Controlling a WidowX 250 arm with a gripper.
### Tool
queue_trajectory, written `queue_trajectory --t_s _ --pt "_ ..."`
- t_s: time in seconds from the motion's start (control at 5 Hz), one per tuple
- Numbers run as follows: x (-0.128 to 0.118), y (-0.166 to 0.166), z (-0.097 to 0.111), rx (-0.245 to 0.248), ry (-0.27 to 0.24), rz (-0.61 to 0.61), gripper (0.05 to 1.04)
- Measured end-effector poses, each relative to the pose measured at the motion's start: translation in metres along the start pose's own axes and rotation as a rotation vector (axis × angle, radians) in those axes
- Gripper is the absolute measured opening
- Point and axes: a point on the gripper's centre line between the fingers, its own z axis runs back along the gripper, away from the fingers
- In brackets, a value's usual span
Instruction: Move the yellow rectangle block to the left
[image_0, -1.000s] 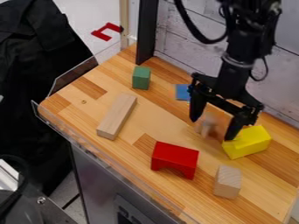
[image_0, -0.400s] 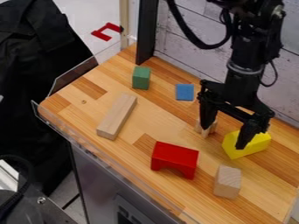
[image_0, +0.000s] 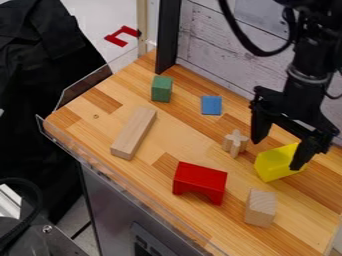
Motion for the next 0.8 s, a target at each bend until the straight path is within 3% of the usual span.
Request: queue_trajectory --t_s 0.4,0.8 --pt "0.016 -0.009 -0.013 -0.020 0.016 -0.108 0.999" --pt "0.015 -0.001 -0.024 -0.005 0.055 -0.089 0.999"
